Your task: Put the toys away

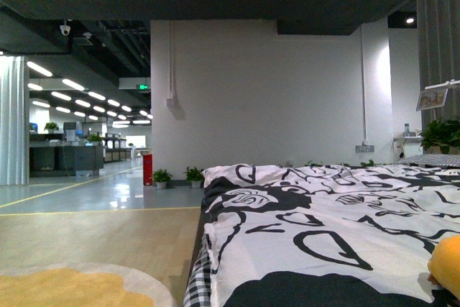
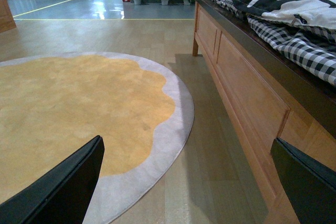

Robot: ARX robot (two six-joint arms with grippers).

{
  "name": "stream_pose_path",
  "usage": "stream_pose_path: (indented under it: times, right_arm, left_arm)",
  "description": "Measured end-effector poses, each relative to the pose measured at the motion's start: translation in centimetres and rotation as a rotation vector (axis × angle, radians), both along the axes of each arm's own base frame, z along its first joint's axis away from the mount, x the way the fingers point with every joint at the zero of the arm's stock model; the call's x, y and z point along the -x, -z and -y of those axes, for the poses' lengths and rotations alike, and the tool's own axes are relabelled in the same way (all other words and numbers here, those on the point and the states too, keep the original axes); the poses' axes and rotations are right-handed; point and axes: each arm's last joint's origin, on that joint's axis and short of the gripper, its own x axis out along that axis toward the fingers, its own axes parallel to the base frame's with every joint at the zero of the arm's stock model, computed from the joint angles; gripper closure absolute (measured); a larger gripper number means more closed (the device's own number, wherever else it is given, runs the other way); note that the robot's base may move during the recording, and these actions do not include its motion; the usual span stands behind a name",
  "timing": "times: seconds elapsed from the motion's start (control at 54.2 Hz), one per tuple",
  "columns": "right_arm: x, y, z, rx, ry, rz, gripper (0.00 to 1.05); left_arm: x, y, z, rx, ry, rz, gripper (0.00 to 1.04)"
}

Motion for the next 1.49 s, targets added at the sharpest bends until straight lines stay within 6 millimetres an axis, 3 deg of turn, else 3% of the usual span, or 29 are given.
stream_pose_path:
  times: [0.166, 1.494]
  right_arm:
    - [1.0, 1.3, 0.0, 0.000, -0.002, -0.023, 0.97]
    - [1.2, 1.2, 0.0, 0.000, 0.005, -0.003, 0.97]
  left_arm:
    - [0.0, 0.0, 0.0, 0.000, -0.001, 0.000, 0.06]
    - [0.0, 0.0, 0.0, 0.000, 0.000, -0.001, 0.06]
